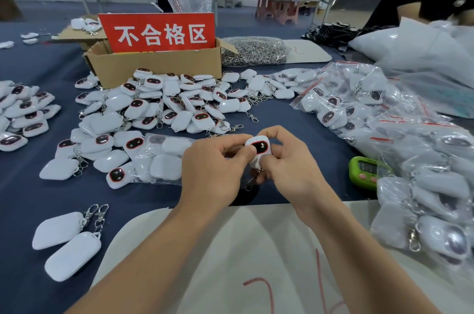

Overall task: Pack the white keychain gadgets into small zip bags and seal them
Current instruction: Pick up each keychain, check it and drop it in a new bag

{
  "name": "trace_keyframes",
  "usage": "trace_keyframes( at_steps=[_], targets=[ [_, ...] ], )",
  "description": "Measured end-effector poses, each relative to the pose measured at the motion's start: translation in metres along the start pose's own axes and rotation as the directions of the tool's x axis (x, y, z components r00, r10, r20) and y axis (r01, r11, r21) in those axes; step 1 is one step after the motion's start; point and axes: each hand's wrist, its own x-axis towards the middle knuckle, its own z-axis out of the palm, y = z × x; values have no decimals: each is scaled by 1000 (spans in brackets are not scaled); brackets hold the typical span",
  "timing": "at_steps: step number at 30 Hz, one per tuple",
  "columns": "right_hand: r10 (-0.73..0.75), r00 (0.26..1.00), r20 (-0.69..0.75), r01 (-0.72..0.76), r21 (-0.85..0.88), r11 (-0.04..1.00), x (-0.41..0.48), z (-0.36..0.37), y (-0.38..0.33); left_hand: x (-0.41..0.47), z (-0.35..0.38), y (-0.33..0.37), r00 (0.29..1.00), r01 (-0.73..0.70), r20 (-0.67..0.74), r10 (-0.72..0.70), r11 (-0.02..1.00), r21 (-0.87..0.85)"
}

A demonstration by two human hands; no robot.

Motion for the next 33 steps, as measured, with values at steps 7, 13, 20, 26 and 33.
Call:
trace_keyframes(
  at_steps=[7,13,20,26,33],
  targets=[
    [8,1000,-15,-8,-1,1000,-1,-1,-3,0,2,-3,999,50,-3,-51,998,-40],
    [-12,997,-76,9,-36,999,0,-1,-2,1,2,0,1000,-5,-19,4,1000,-16],
    [-190,930,-315,146,-156,977,1,-3,2,0,0,0,990,-40,-120,79,955,293],
    [-311,877,-366,217,-274,937,-2,-3,-1,-3,-1,-3,973,-111,-161,168,944,311],
    [-317,877,-361,224,-279,934,0,-5,1,-3,0,-8,974,-130,-134,182,937,324]
  ],
)
